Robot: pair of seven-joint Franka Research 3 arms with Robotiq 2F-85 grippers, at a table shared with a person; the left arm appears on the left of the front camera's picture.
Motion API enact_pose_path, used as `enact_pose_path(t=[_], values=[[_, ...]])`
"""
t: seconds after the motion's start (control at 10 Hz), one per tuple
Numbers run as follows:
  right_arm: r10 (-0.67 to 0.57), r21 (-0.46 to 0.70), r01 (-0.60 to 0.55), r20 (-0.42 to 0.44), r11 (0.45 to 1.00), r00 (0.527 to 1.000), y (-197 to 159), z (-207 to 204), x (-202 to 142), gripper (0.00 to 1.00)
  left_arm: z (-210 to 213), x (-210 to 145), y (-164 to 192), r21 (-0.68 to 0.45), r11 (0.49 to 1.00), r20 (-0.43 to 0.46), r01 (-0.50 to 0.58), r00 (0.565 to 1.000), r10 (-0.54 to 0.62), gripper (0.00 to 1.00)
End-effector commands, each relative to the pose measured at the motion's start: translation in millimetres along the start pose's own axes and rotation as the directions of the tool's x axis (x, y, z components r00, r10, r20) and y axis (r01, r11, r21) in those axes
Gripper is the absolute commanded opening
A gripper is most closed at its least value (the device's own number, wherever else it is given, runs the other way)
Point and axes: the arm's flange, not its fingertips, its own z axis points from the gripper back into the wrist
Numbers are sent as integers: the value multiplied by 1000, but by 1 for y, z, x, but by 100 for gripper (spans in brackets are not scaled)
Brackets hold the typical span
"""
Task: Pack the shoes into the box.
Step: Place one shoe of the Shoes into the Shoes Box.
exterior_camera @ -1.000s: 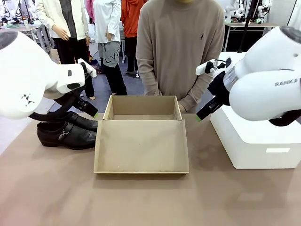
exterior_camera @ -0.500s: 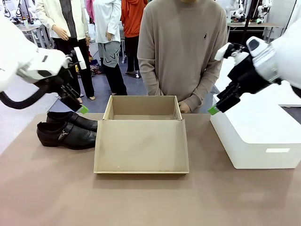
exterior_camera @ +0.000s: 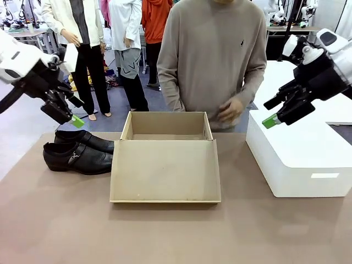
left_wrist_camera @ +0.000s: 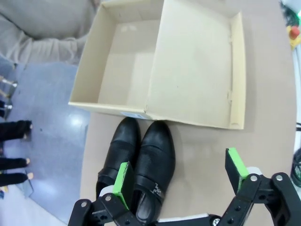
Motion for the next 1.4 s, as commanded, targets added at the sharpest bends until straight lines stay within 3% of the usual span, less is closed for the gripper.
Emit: enact_pose_path(t=[0.0, 0.2, 0.5, 0.6, 1.3], values=[[32, 39, -35, 63, 999, 997, -8, 9, -6, 100, 8, -5, 13, -36, 999, 93, -20, 995, 23, 100], [42, 31, -45, 85, 998, 995, -7, 15, -7, 100, 15, -11, 18, -52, 997, 176, -63, 982, 71, 100], [34, 39, -38, 97, 999, 995, -6, 16, -7, 100, 22, -16, 23, -40, 991, 173, -125, 976, 130, 100], [10, 27, -12, 67, 1000, 998, -5, 18, -7, 100, 20, -14, 14, -37, 996, 170, -87, 981, 92, 100], [10, 27, -12, 67, 1000, 998, -5, 18, -7, 100, 20, -14, 14, -37, 996, 170, -87, 981, 92, 100]])
